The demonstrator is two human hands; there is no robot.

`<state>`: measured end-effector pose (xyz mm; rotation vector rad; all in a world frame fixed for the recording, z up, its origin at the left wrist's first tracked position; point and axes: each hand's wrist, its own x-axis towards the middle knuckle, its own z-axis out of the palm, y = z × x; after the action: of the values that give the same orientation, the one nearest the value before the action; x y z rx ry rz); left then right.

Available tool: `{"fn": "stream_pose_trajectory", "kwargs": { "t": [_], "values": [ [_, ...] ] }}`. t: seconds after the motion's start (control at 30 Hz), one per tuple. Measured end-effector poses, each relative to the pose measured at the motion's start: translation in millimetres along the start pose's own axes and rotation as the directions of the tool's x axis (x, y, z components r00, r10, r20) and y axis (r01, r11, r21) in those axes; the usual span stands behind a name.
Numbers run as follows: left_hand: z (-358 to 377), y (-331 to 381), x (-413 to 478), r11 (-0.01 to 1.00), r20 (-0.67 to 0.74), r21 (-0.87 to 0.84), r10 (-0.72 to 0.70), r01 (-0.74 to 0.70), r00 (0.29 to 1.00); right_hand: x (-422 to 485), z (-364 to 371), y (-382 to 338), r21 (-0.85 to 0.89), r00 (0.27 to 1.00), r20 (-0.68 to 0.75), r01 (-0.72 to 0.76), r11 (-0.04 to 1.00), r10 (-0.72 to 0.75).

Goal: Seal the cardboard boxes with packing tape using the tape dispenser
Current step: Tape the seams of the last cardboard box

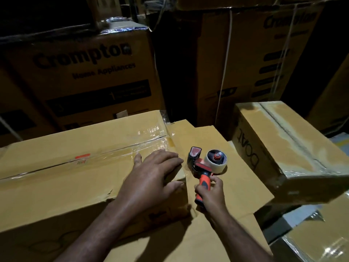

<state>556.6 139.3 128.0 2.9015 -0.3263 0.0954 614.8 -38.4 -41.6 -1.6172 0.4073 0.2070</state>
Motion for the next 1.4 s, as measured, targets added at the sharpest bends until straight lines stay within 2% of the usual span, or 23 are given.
{"fn": "stream_pose_trajectory", "kwargs": {
  "t": [0.17,0.27,0.3,0.37,0.4,0.43,0.5,0.53,0.57,0.63,0.67,0.7,0.73,0.8,0.87,1.0,1.07,1.13,1.17,1.23,1.3,1.33,1.4],
  "values": [
    [-0.2,0.7,0.9,0.998,-0.025,-0.057,-0.036,0.034,0.999,11.1,2.9,2.5,-0.156,0.999,0.007,0.035,0.987,-0.034],
    [0.5,2.0,3.2,0.998,-0.018,-0.045,-0.047,0.046,0.999,10.6,-2.5,-1.0,-0.374,0.998,0.039,0.062,0.925,-0.051],
    [0.6,2.8,4.0,0.998,-0.017,-0.04,-0.05,0.05,0.999,10.3,-6.0,-1.9,-0.54,0.995,0.064,0.1,0.836,-0.078],
    [1.3,4.7,6.5,0.997,-0.018,-0.035,-0.062,0.061,0.998,10.2,-13.2,-9.6,-0.834,0.989,0.075,0.131,0.537,-0.125],
    [1.9,6.0,8.1,0.997,-0.017,-0.037,-0.068,0.068,0.998,7.7,-17.0,-18.2,-0.875,0.983,0.078,0.148,0.461,-0.168],
    [2.3,7.4,9.4,0.997,-0.015,-0.04,-0.074,0.073,0.997,2.7,-20.5,-29.4,-0.857,0.964,0.083,0.199,0.475,-0.254],
    [3.5,9.3,12.0,0.996,-0.014,-0.049,-0.081,0.08,0.997,-16.9,-28.7,-57.4,-0.619,0.86,0.049,0.425,0.66,-0.507],
    [4.0,10.2,13.2,0.995,-0.013,-0.048,-0.084,0.083,0.996,-31.0,-30.5,-72.7,-0.442,0.772,-0.016,0.565,0.697,-0.636],
    [4.5,10.9,14.0,0.995,-0.012,-0.042,-0.087,0.086,0.996,-47.9,-30.3,-88.7,-0.302,0.658,-0.095,0.696,0.652,-0.747],
    [6.9,10.1,16.2,0.996,-0.007,-0.03,-0.088,0.087,0.996,-82.2,-22.0,-109.9,-0.2,0.449,-0.16,0.857,0.474,-0.879],
    [7.6,9.6,16.9,0.996,-0.008,-0.032,-0.081,0.081,0.997,-95.1,-13.1,-110.2,-0.201,0.388,-0.123,0.892,0.406,-0.914],
    [8.2,8.5,17.3,0.996,-0.009,-0.045,-0.077,0.076,0.997,-103.8,-3.7,-105.8,-0.208,0.364,-0.054,0.907,0.367,-0.93],
    [8.0,7.3,17.4,0.995,-0.007,-0.067,-0.073,0.072,0.997,-108.9,5.2,-98.4,-0.213,0.389,0.035,0.903,0.373,-0.921],
    [6.6,4.6,16.5,0.994,0.008,-0.092,-0.061,0.061,0.998,-111.4,18.2,-83.8,-0.258,0.521,0.205,0.845,0.468,-0.828],
    [6.2,1.7,16.3,0.996,0.018,-0.083,-0.044,0.045,0.999,-108.6,25.2,-74.8,-0.318,0.62,0.29,0.781,0.537,-0.729],
    [1.7,-4.5,18.5,0.997,0.109,-0.08,-0.002,0.011,0.994,-104.6,31.0,-73.9,-0.348,0.676,0.254,0.731,0.586,-0.692],
    [-13.0,-8.1,17.6,0.994,0.257,-0.112,0.039,-0.011,0.966,-101.2,31.7,-75.4,-0.327,0.744,0.216,0.665,0.671,-0.632],
    [-32.6,-12.5,22.6,0.981,0.405,-0.184,0.02,0.06,0.914,-98.0,30.6,-75.0,-0.354,0.764,0.223,0.642,0.68,-0.606],
    [-40.6,-13.8,29.4,0.956,0.398,-0.263,-0.019,0.134,0.917,-96.9,30.5,-74.5,-0.373,0.76,0.232,0.646,0.666,-0.607],
    [-48.3,-10.4,48.4,0.908,0.201,-0.353,-0.163,0.226,0.966,-96.5,31.0,-73.8,-0.421,0.752,0.221,0.648,0.635,-0.62],
    [-39.2,-4.3,71.6,0.966,0.008,-0.077,-0.248,0.248,0.969,-96.6,30.3,-74.2,-0.484,0.745,0.188,0.637,0.6,-0.639],
    [-30.9,-0.8,80.4,0.963,0.016,0.071,-0.263,0.261,0.965,-96.3,29.1,-74.7,-0.506,0.745,0.182,0.631,0.588,-0.642],
    [-17.1,2.5,94.6,0.938,0.105,0.159,-0.326,0.308,0.939,-94.8,25.4,-76.5,-0.52,0.744,0.179,0.627,0.58,-0.644]
  ]
}}
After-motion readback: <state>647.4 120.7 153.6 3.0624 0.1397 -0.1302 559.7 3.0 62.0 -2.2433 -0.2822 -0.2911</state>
